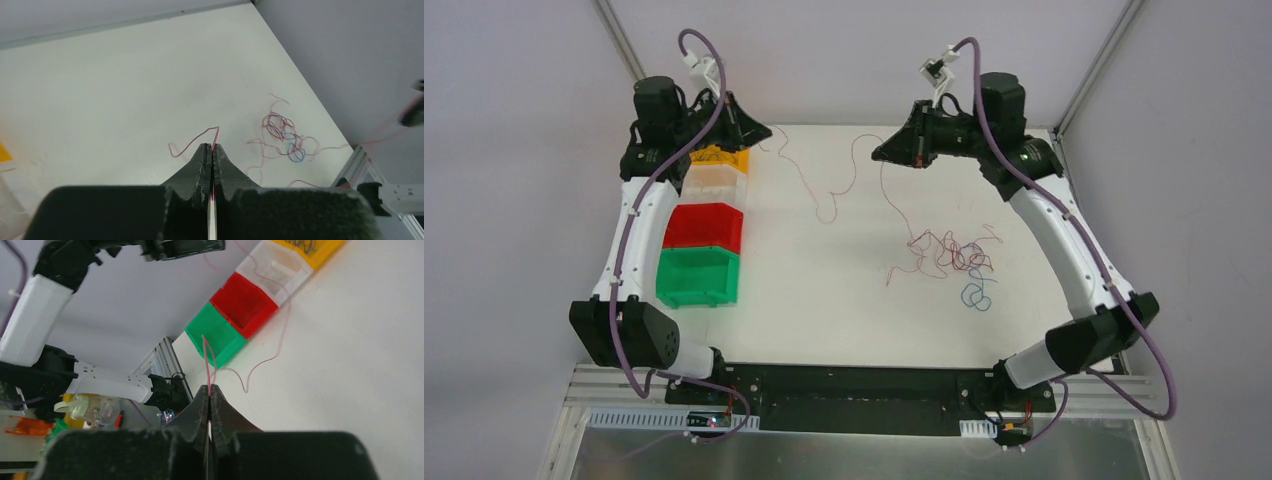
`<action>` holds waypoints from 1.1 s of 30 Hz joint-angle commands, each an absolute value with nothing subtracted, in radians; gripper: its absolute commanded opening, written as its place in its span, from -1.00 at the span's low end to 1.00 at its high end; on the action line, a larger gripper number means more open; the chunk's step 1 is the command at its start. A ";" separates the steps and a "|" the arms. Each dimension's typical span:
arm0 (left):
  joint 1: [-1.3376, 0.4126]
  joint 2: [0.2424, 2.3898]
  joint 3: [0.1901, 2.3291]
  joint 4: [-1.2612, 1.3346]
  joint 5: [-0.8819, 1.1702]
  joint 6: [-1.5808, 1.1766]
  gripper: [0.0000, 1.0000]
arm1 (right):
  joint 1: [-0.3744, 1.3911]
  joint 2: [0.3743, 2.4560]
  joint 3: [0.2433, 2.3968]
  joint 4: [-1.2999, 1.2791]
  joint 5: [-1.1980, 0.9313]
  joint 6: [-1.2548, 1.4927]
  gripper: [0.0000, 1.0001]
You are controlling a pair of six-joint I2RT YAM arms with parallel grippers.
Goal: Untangle the cables
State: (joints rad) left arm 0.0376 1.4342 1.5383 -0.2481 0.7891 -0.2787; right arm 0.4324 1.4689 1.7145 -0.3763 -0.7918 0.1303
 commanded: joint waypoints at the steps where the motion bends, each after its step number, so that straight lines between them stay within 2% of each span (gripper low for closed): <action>1: -0.031 1.349 1.529 -0.253 0.872 -0.208 -1.00 | 0.441 1.557 1.868 -0.412 -0.814 0.222 -1.00; 4: -0.038 1.342 1.524 -0.256 0.847 -0.200 -1.00 | 0.444 1.500 1.875 -0.320 -0.712 0.206 -1.00; 7: -0.043 1.360 1.504 -0.256 0.863 -0.229 -1.00 | 0.446 1.510 1.601 -0.464 -0.634 0.025 -1.00; 10: -0.090 1.378 1.460 -0.253 0.919 -0.266 -1.00 | 0.405 1.596 1.509 -0.566 -0.757 0.048 -1.00; 14: -0.216 1.366 1.355 -0.172 0.931 -0.253 -1.00 | 0.409 1.517 1.470 -0.302 -0.790 0.175 -1.00; 16: -0.280 1.380 1.316 -0.080 0.933 -0.281 -0.97 | 0.409 1.523 1.490 -0.260 -0.801 0.222 -1.00; 22: -0.402 1.491 1.302 0.170 0.930 -0.410 -0.75 | 0.410 1.552 1.511 -0.240 -0.827 0.308 -1.00; 29: -0.477 1.576 1.329 0.314 0.899 -0.453 -0.10 | 0.415 1.547 1.488 -0.172 -0.835 0.386 -1.00; 33: -0.494 1.598 1.321 0.356 0.934 -0.474 0.08 | 0.416 1.546 1.480 -0.148 -0.830 0.413 -1.00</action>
